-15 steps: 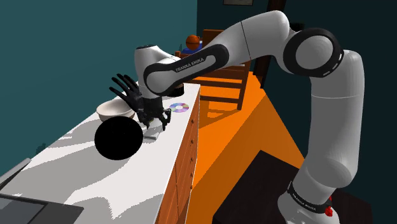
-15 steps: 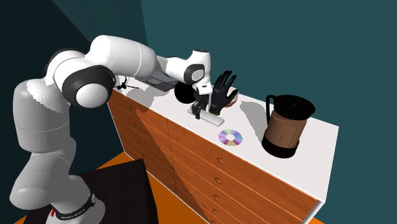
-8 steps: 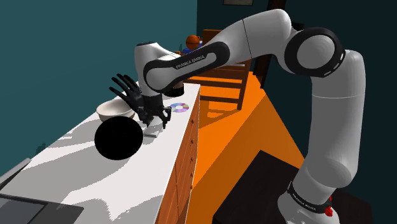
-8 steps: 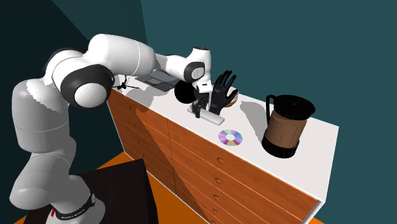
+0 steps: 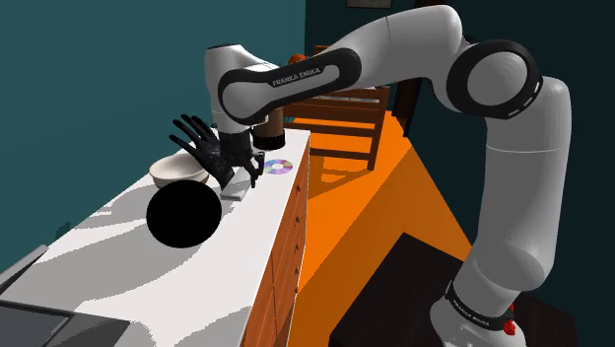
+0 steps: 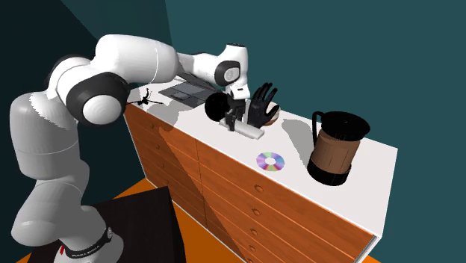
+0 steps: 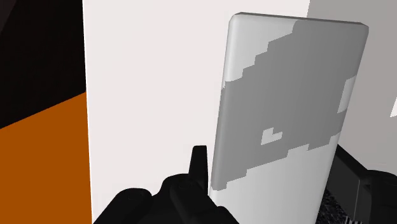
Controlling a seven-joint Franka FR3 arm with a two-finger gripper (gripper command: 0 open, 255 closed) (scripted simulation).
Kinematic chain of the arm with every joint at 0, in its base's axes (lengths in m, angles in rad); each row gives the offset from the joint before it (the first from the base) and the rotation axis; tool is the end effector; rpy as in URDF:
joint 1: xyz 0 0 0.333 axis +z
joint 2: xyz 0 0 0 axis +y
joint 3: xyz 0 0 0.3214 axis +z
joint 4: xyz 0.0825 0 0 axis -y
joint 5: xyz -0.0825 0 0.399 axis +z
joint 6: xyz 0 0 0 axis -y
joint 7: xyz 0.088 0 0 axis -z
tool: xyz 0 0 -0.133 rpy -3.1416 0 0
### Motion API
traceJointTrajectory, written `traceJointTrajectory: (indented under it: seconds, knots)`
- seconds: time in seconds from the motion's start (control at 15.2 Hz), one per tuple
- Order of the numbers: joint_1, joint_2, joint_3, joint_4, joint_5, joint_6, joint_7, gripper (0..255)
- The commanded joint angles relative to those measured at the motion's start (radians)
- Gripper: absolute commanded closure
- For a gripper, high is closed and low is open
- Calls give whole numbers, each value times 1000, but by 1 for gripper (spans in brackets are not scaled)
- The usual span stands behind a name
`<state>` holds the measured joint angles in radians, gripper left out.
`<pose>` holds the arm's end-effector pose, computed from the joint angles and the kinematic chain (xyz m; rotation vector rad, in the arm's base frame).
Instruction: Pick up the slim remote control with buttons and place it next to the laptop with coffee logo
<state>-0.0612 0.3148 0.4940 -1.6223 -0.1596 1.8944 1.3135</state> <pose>0.6165 0.2362 0.4318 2.8577 -1.2930 0.0012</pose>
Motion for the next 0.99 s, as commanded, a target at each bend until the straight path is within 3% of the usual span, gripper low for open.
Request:
traceJointTrajectory:
  seconds: [0.0, 0.92]
  knots:
    - [0, -6, 1, 21, 3, -26, -3, 255]
    - [15, -7, 8, 208, 9, -213, -11, 255]
